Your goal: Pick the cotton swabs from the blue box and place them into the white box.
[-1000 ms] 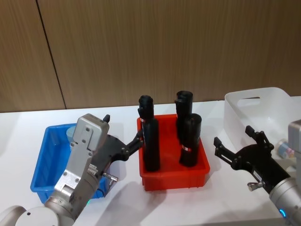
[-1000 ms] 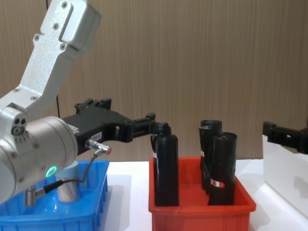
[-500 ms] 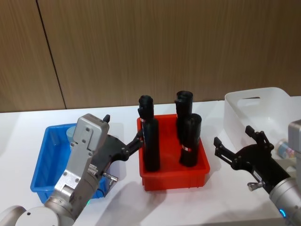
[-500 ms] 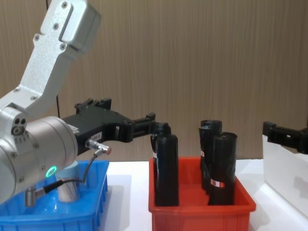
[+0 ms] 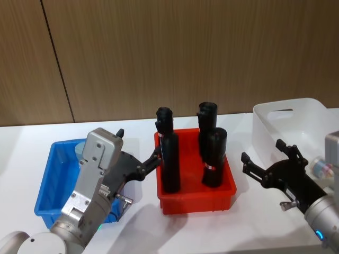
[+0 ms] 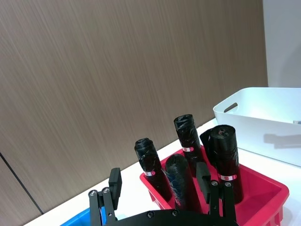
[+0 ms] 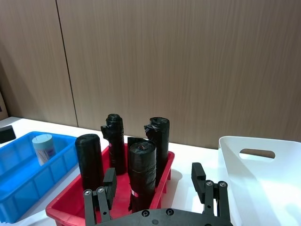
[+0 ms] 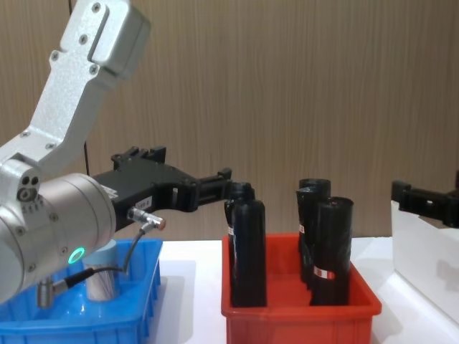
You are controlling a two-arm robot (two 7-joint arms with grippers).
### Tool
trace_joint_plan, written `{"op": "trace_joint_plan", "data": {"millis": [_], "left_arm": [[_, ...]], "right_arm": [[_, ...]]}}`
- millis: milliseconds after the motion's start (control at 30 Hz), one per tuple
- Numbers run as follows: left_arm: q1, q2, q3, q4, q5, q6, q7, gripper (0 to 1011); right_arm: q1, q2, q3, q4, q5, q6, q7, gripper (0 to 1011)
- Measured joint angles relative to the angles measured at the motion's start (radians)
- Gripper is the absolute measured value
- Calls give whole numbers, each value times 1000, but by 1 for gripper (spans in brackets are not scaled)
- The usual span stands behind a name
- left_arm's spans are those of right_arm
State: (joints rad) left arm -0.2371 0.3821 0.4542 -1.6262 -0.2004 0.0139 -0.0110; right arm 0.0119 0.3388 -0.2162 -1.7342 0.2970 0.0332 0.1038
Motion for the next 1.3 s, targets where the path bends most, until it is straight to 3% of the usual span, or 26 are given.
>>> {"op": "trace_joint_plan", "data": {"millis": [367,667,1033,1300], "left_arm": [[0,0,0,0,0,0,0,1004],[0,0,0,0,0,0,0,1004],[0,0,0,0,0,0,0,1004],[0,0,0,0,0,0,0,1004]], "right_arm": [[98,-5,22,133,36,1,120,1001],[217,-19,35,302,68,-10,280,1001],[339,-38,36,485,96,-51,466,1001],[410,-58,24,596,102,-81,550,1001]]}}
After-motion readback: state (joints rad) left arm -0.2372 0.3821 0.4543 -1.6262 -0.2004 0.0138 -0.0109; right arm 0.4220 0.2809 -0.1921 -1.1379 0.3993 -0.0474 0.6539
